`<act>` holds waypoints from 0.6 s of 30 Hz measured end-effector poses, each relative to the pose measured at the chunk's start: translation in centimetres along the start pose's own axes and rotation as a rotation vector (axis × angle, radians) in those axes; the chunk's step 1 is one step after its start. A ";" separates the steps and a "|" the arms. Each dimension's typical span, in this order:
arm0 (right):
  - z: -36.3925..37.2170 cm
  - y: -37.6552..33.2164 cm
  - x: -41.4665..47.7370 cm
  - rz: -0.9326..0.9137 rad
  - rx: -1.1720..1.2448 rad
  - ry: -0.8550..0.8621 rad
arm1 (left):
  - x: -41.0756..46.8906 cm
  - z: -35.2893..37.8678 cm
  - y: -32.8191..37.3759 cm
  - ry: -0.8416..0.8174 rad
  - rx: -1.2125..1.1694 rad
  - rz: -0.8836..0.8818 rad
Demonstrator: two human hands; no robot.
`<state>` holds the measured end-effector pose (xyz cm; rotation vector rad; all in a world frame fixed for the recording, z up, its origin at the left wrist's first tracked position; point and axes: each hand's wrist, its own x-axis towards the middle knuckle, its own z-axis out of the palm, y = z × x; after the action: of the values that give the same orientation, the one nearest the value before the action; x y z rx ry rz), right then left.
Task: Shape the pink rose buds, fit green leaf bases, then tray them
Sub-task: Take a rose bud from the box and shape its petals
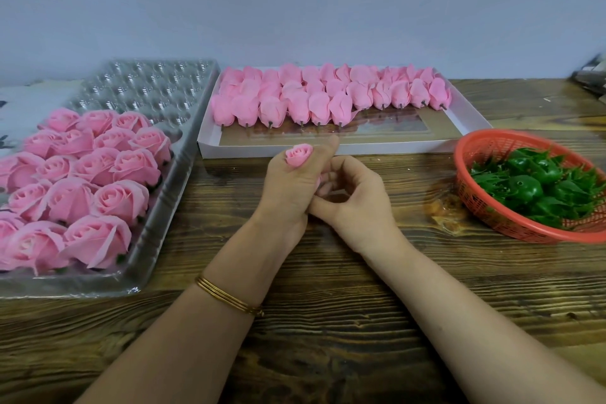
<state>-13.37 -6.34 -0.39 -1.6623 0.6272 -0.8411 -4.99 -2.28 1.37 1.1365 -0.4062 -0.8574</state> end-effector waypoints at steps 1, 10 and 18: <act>0.0 0.1 -0.1 -0.017 -0.024 0.011 | 0.0 0.1 0.0 -0.009 0.000 -0.007; 0.1 0.4 0.1 -0.013 -0.060 0.089 | -0.1 0.0 0.0 -0.090 -0.001 -0.022; -0.6 -0.1 0.2 0.054 0.091 -0.043 | 0.0 -0.4 0.6 -0.185 0.037 -0.042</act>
<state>-13.70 -6.86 -0.13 -1.5707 0.5927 -0.7822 -4.50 -1.92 1.71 1.1068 -0.5544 -0.9999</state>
